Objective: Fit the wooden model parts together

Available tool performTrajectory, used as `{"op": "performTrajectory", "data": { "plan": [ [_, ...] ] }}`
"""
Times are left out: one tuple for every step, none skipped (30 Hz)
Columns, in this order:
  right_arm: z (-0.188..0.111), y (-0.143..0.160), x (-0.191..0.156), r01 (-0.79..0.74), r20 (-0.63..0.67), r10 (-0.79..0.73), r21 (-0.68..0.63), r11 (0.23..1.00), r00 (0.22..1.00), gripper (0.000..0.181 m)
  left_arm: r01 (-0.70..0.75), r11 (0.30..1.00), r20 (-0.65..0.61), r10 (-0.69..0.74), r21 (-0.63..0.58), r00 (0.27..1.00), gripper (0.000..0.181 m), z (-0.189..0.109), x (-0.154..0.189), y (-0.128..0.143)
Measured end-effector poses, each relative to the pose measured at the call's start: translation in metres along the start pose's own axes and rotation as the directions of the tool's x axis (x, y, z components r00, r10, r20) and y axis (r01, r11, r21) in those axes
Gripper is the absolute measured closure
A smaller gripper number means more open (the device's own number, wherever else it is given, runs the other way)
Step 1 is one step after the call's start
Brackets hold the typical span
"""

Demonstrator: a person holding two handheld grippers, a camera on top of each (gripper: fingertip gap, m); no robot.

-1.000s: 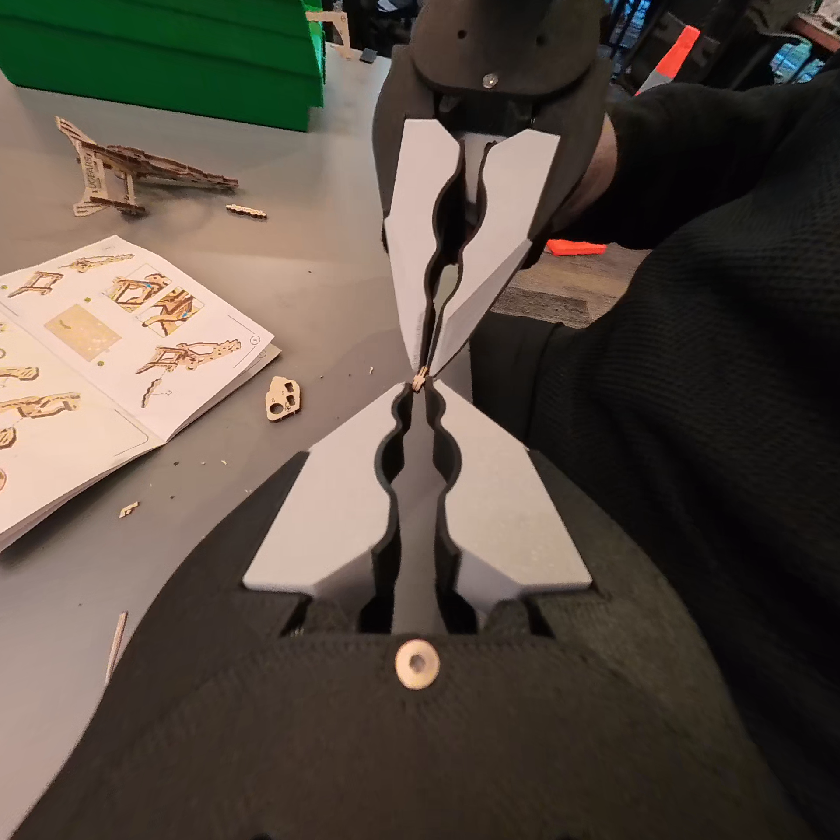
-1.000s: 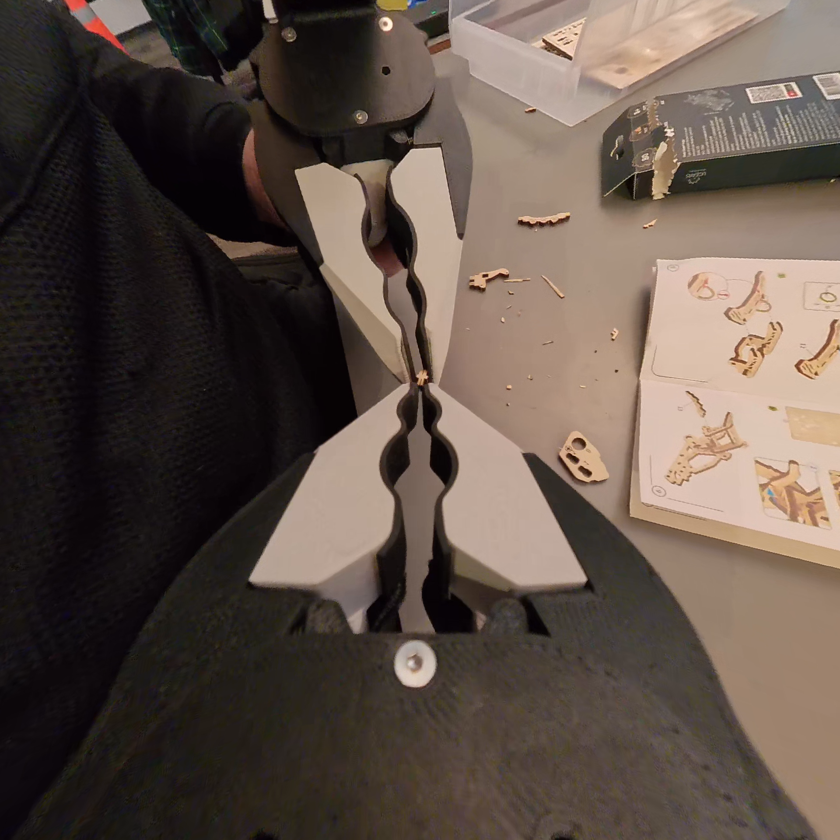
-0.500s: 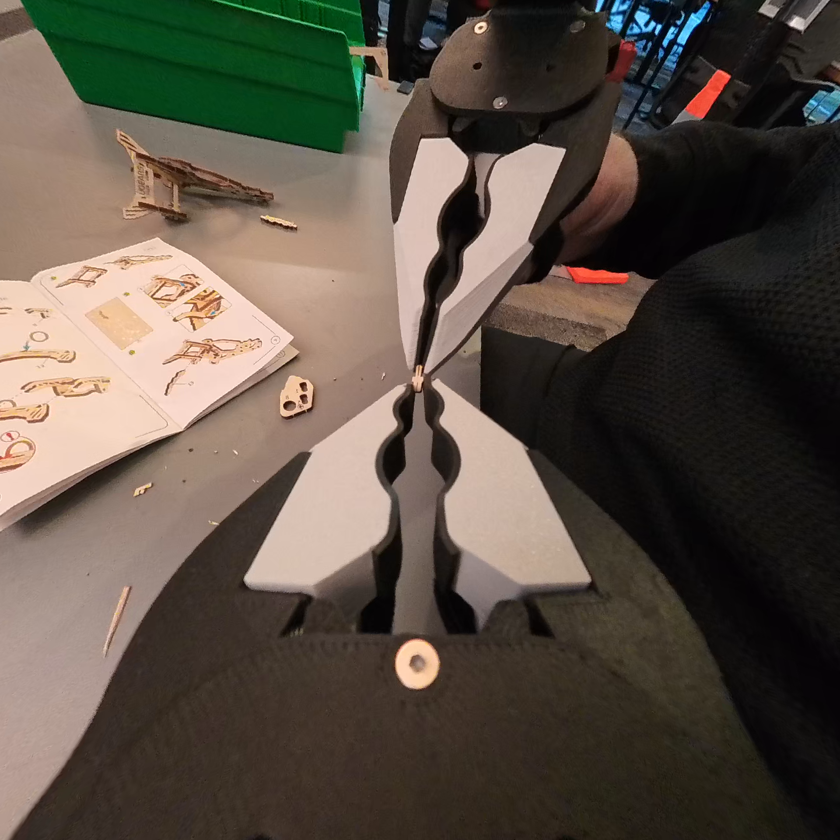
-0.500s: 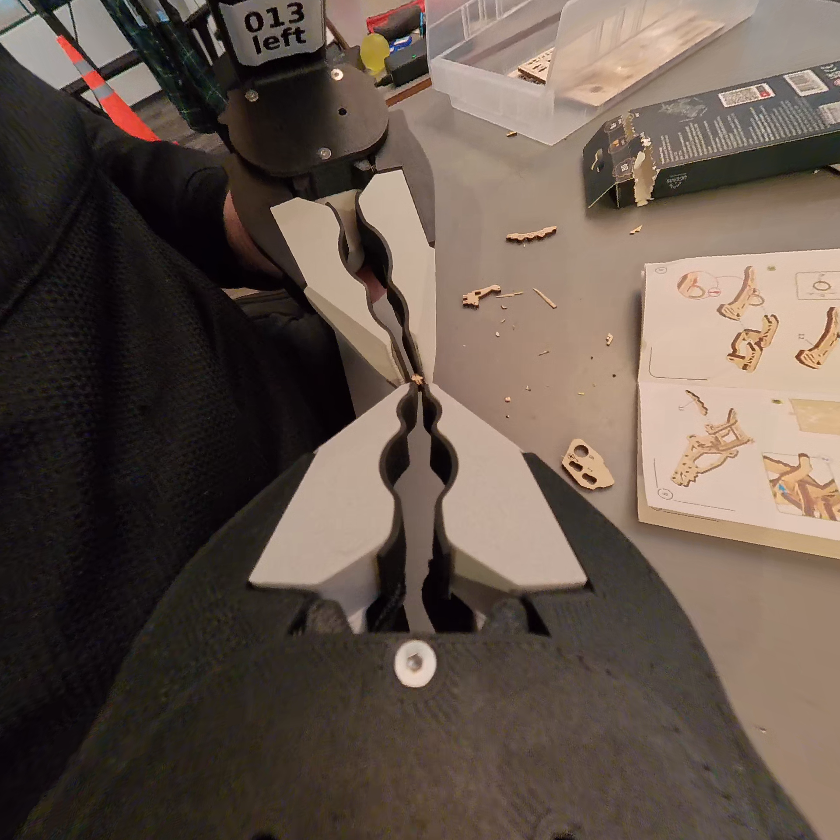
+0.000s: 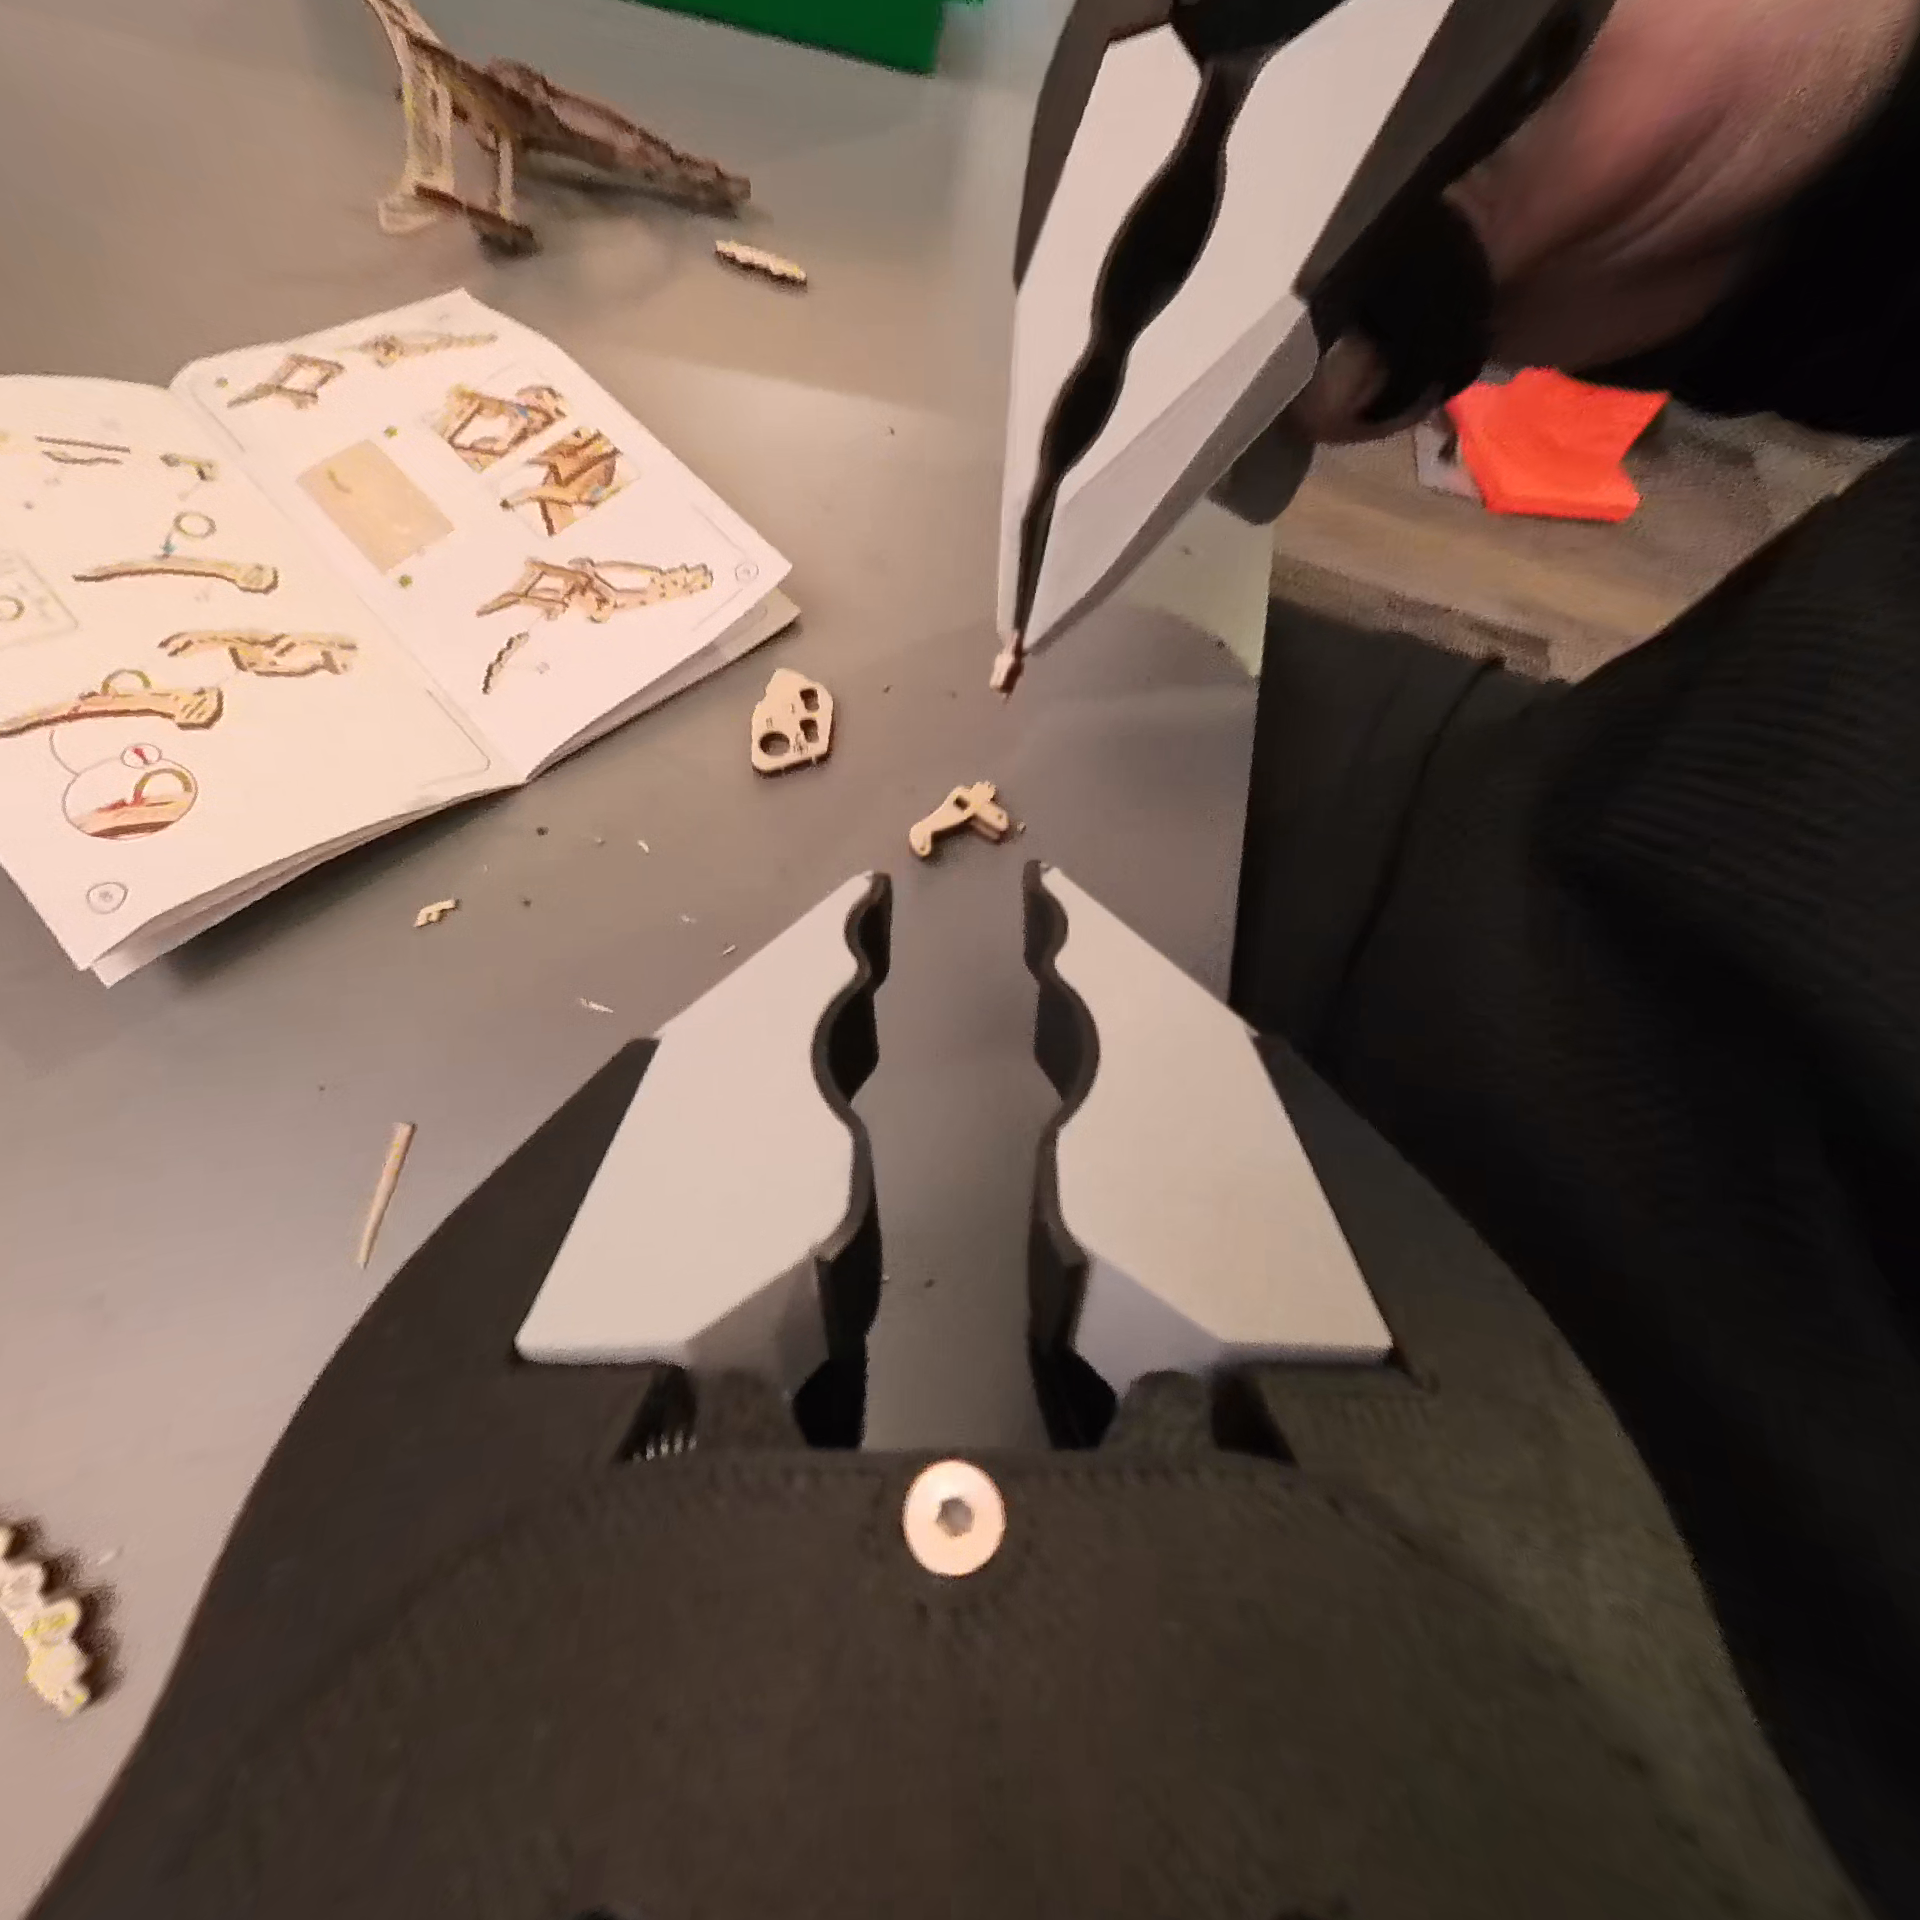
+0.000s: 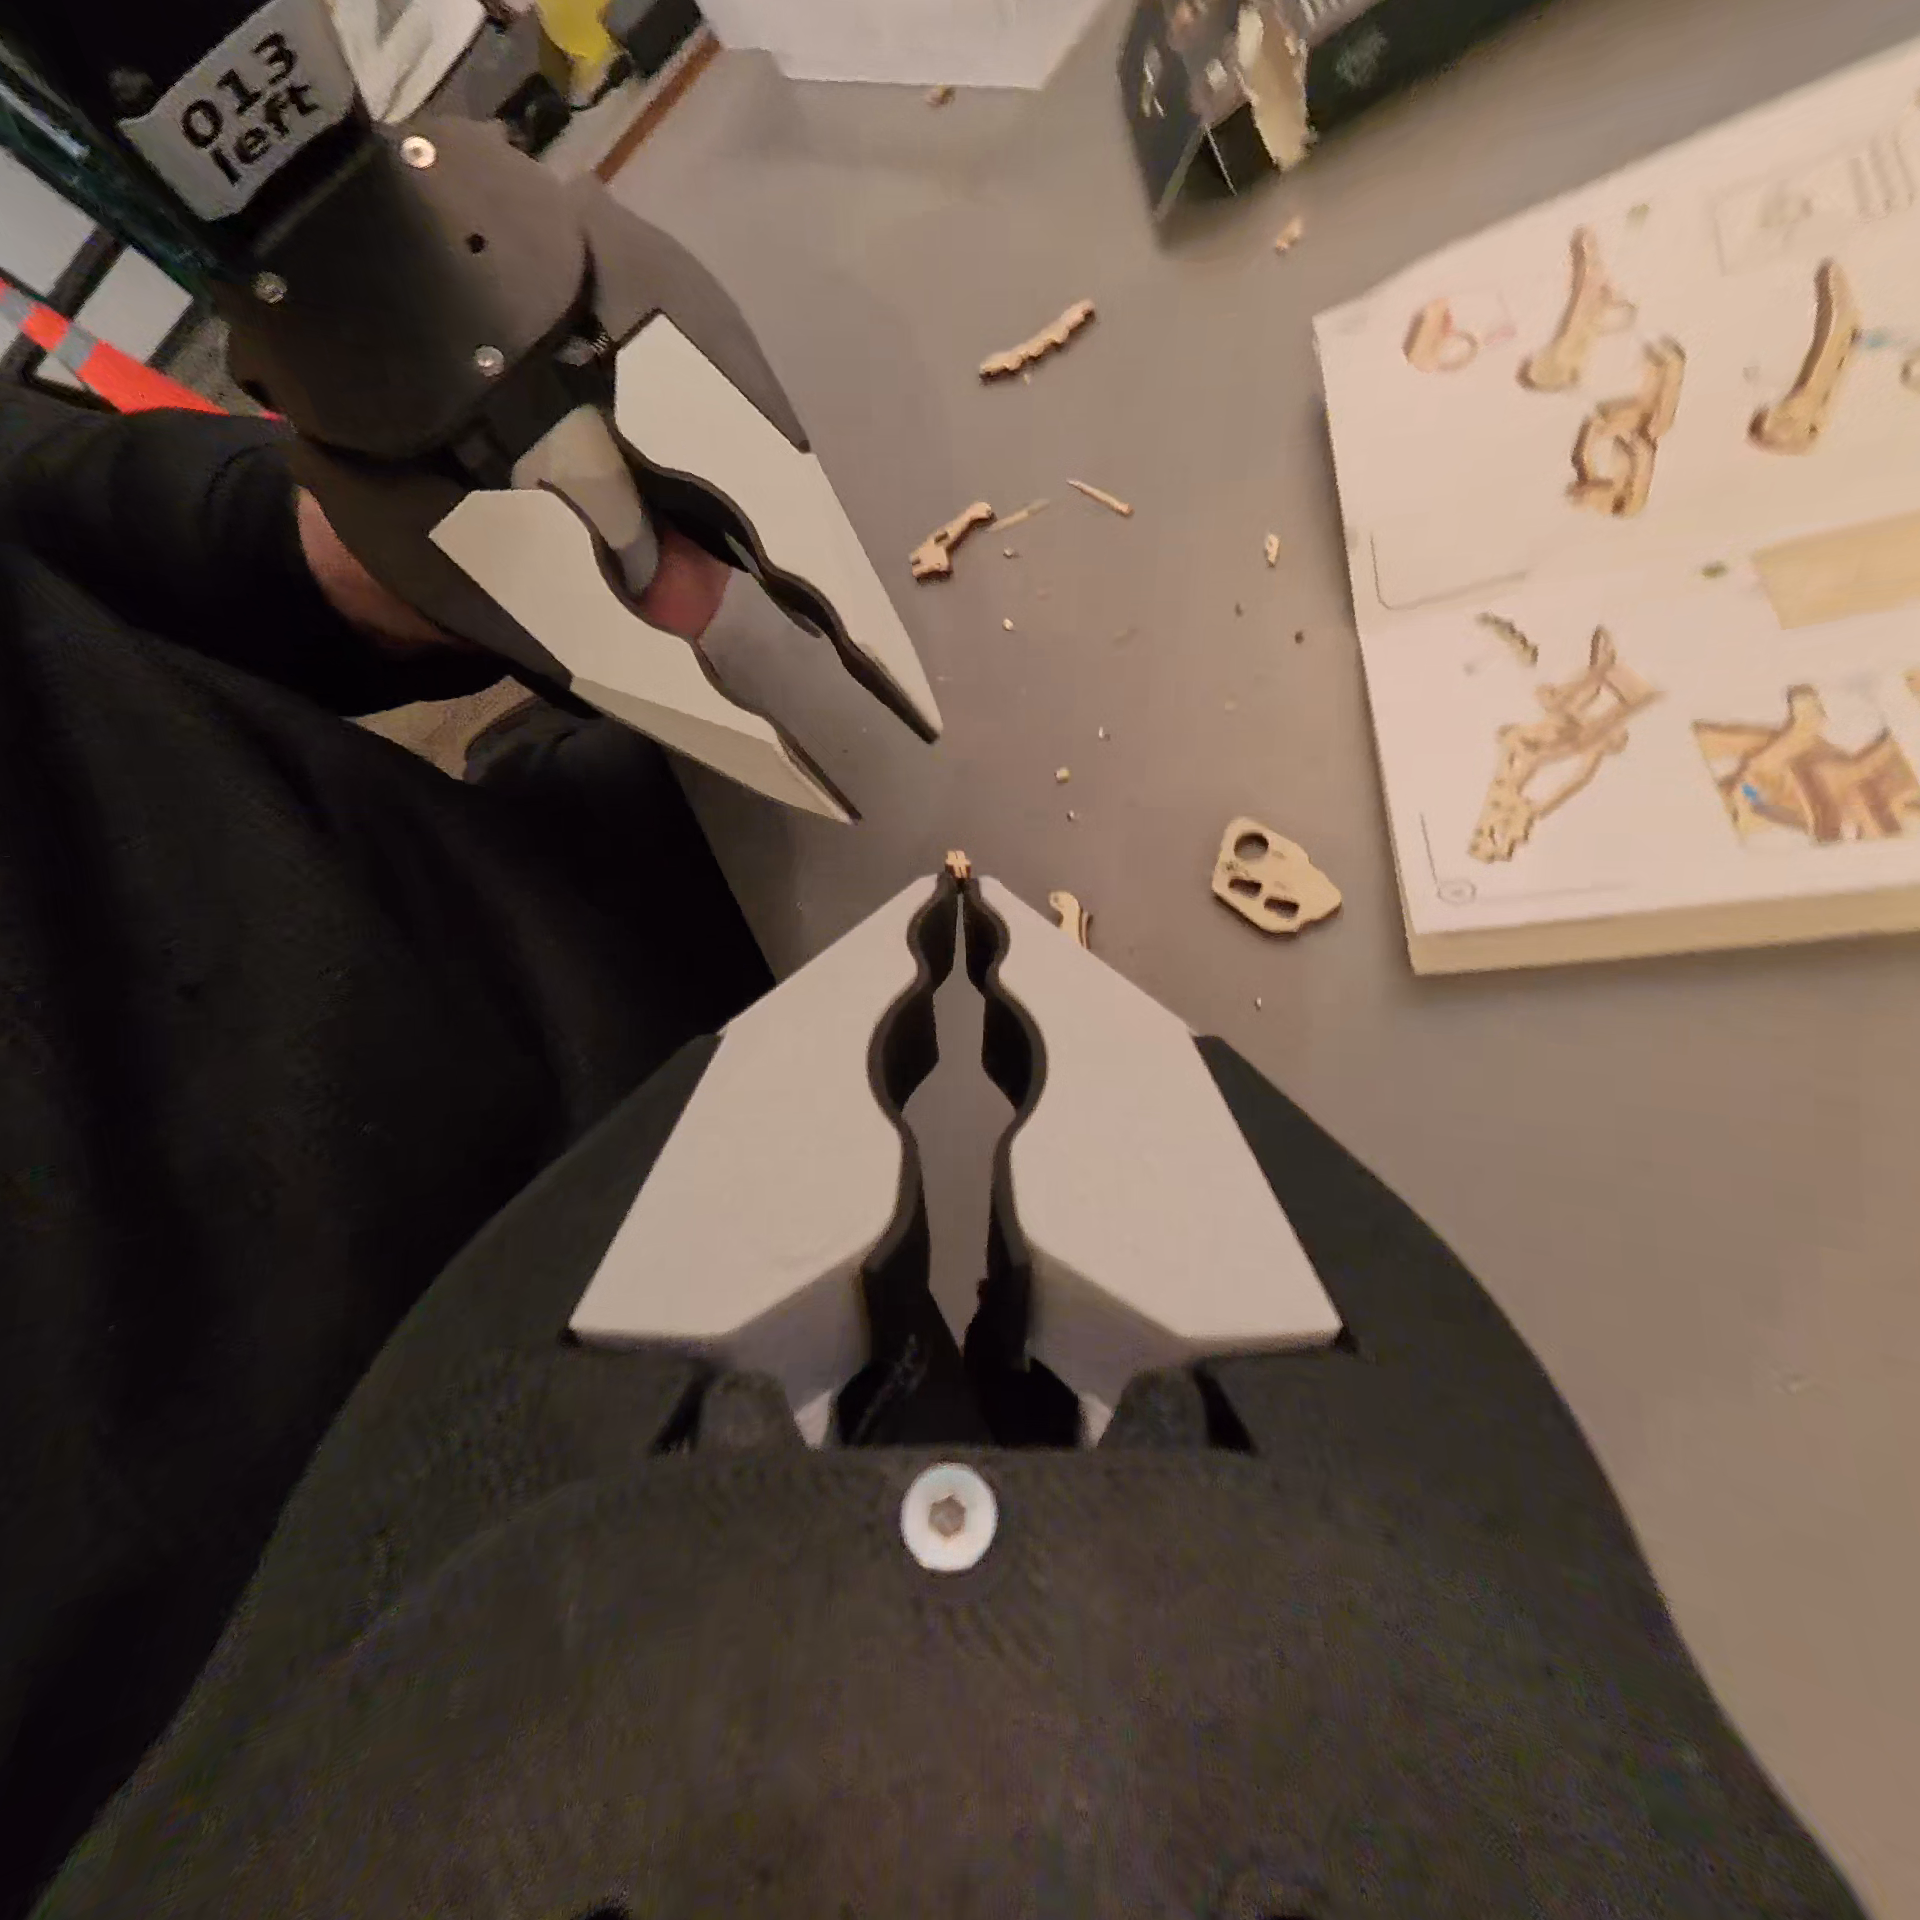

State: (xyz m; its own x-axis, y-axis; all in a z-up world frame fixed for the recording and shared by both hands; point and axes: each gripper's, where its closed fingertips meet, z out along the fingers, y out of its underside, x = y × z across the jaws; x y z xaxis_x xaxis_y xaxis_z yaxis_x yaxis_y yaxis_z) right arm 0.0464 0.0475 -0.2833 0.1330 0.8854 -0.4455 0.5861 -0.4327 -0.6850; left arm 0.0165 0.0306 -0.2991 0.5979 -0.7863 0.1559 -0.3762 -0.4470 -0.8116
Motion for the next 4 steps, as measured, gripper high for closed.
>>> {"op": "performTrajectory", "data": {
  "plan": [
    [0.001,0.004,0.003,-0.032,-0.015,0.032,-0.014,0.999,0.999,0.181,-0.019,0.999,0.004,0.019,-0.027,1.0,0.158,0.003,-0.003,0.004],
    [0.001,0.008,0.007,-0.067,-0.03,0.066,-0.026,0.997,0.997,0.181,-0.044,0.997,0.014,0.045,-0.057,0.999,0.157,0.006,-0.007,0.008],
    [0.001,0.012,0.008,-0.103,-0.034,0.102,-0.037,0.994,0.994,0.181,-0.069,0.994,0.011,0.07,-0.085,0.997,0.156,0.01,-0.009,0.011],
    [0.002,0.016,0.009,-0.136,-0.041,0.134,-0.044,0.99,0.99,0.181,-0.09,0.991,-0.002,0.09,-0.102,0.996,0.155,0.013,-0.009,0.013]
  ]
}}
